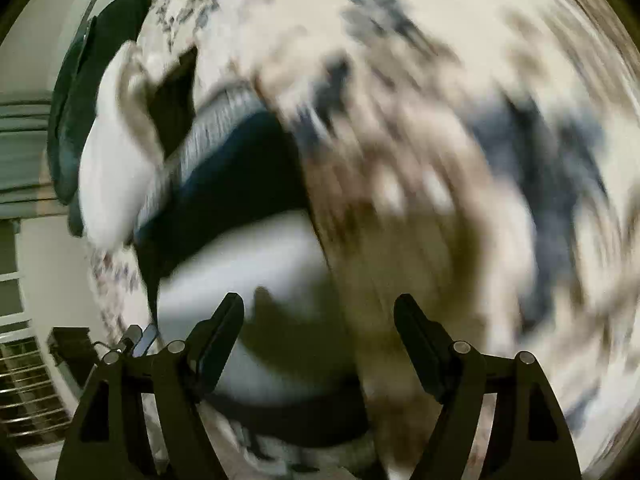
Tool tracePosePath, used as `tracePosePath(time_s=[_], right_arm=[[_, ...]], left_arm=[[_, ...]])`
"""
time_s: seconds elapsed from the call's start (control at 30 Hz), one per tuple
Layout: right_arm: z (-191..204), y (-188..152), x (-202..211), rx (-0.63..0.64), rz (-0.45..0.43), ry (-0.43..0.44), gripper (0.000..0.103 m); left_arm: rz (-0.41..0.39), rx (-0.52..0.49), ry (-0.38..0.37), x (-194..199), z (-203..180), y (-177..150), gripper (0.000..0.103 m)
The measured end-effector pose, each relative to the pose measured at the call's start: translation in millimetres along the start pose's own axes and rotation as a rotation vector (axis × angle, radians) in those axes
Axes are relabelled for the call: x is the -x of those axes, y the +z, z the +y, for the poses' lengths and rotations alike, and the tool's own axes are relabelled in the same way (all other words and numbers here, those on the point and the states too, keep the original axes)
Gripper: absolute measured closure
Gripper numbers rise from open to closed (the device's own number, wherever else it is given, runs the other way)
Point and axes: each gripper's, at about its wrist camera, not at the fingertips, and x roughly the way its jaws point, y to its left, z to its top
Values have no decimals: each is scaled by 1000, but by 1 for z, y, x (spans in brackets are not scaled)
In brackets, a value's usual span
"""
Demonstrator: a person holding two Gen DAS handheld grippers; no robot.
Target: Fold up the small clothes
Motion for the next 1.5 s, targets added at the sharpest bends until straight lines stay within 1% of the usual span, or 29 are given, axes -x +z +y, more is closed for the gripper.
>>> tracePosePath(time_s=[0.03, 0.07, 0.1, 0.17, 0.2, 0.27, 0.33, 0.37, 0.4, 0.47, 0.5, 0.57, 0.6, 0.63, 0.67, 0.73, 0.77, 0.8, 0.83, 0.87, 0.9, 1.0, 1.13, 1.3, 1.33, 1.4, 1.43, 1.47, 1.5], right_arm=[[-10, -16, 4, -11, 19, 10, 24], [-22, -43, 4, -25, 47, 18, 24], [-36, -69, 4, -45, 77, 20, 24], [-63, -123, 0, -70, 139, 2, 24], [-74, -145, -3, -79, 160, -4, 24], [-95, -190, -16, -100, 219, -5, 24], [-116, -238, -30, -130, 271, 13, 24], [-123, -256, -37, -136, 286, 23, 24], [-129, -274, -46, -123, 300, 32, 24], [-138, -298, -61, -122, 313, 39, 24], [-141, -306, -73, -130, 323, 61, 24], [-140, -317, -81, -130, 296, 94, 20], [-135, -319, -83, -114, 276, 112, 20], [-130, -320, -84, -107, 270, 115, 20], [-124, -320, -86, -102, 258, 136, 20], [-111, -324, -93, -88, 251, 159, 23], [-106, -324, -98, -77, 256, 153, 33], [-98, -328, -105, -53, 267, 124, 51], [-90, -329, -112, -32, 275, 81, 62], [-85, -330, -114, -8, 269, 31, 81], [-83, -333, -116, 2, 256, 10, 88], [-81, -340, -113, -16, 243, -7, 92], [-74, -357, -101, 20, 264, -58, 93], [-70, -361, -87, 31, 264, -71, 93], [-70, -360, -91, 34, 265, -72, 92], [-75, -353, -94, 26, 270, -63, 87], [-81, -348, -92, 22, 273, -59, 83], [-82, -347, -97, 18, 279, -60, 77], [-85, -345, -100, 8, 286, -47, 69]], left_arm=[[16, 4, 13, 6, 4, -21, 44], [37, 8, 27, 11, 8, -45, 44], [70, 15, 63, 16, 15, -77, 44], [114, 38, 90, 19, 26, -118, 44], [146, 61, 118, 16, 31, -151, 44], [176, 90, 132, 15, 43, -195, 44], [197, 89, 143, 8, 47, -224, 44], [209, 83, 138, 2, 47, -233, 44], [228, 71, 156, -6, 47, -247, 44], [261, 54, 155, -18, 44, -260, 44], [258, 36, 179, -24, 39, -263, 44], [214, -20, 198, -23, 25, -265, 46], [198, -49, 219, -24, 17, -267, 50], [190, -58, 226, -24, 13, -266, 76], [185, -69, 237, -25, 9, -269, 94], [161, -75, 253, -24, 6, -278, 94], [150, -71, 256, -21, 6, -280, 95], [130, -58, 260, -16, 10, -283, 95], [114, -48, 256, -11, 10, -286, 95], [106, -40, 253, -8, 10, -288, 95], [90, -31, 250, -1, 14, -292, 95], [76, -32, 242, 2, 5, -300, 95], [100, -47, 223, 5, -7, -317, 95], [122, -6, 199, -7, -2, -322, 95], [126, 2, 189, -7, 1, -320, 91], [138, 39, 180, -10, 8, -317, 86], [144, 63, 167, -9, 15, -314, 78], [145, 70, 163, -5, 20, -315, 67], [144, 79, 164, -3, 25, -314, 61]])
